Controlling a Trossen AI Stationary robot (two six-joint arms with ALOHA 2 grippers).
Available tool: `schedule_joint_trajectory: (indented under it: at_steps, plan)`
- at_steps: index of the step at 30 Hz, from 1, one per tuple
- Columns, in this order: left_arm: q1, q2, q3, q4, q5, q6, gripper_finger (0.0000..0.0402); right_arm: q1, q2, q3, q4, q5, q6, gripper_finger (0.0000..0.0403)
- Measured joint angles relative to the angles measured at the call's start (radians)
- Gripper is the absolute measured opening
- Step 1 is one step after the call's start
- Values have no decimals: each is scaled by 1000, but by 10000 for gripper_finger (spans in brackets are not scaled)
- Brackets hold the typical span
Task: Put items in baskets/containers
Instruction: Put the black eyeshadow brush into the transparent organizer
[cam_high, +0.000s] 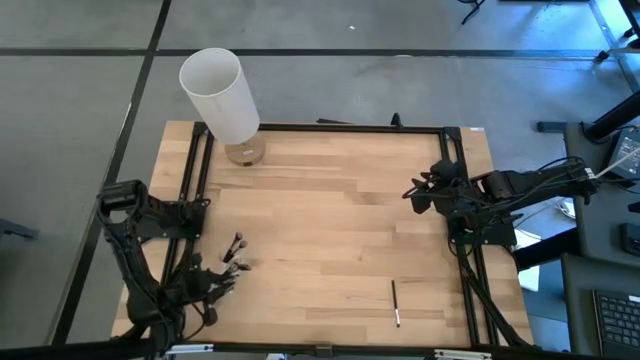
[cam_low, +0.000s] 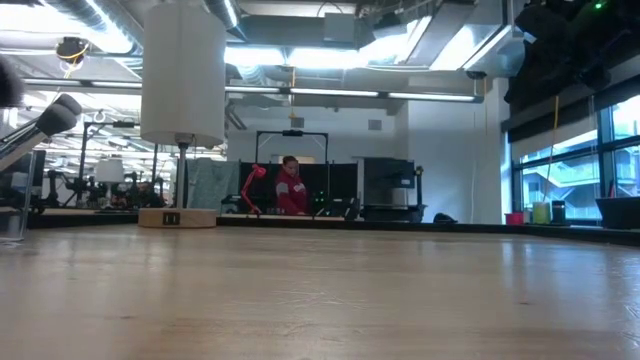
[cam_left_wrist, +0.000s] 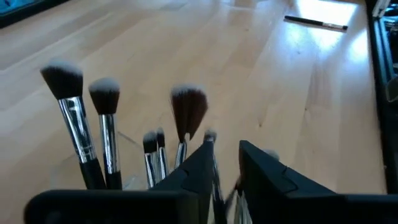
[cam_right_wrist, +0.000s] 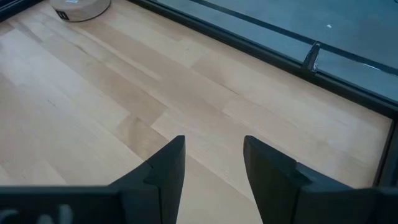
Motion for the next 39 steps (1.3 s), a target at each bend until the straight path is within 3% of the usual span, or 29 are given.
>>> schedule_joint_trajectory:
  at_steps: [8, 16, 19, 24, 26, 30, 39]
  plan:
    - [78, -20, 0, -28, 0, 41, 112, 0, 0, 0, 0, -6, 0, 163]
    - [155, -128, 0, -29, 29, 40, 133, 0, 0, 0, -1, -7, -4, 163]
    - [185, -177, 1, -24, 124, 41, 134, 0, 0, 0, -1, -7, -4, 163]
    - [232, -209, 2, -21, 412, 55, 133, 0, 0, 0, -1, -9, -7, 163]
    - [244, -209, 2, -12, 480, 77, 132, 0, 0, 0, -1, -9, -11, 163]
    - [263, -209, 2, 45, 528, 145, 132, 0, 0, 0, -1, -9, -11, 163]
    - [274, -212, 34, 68, 530, 260, 132, 0, 0, 0, -1, -9, -11, 163]
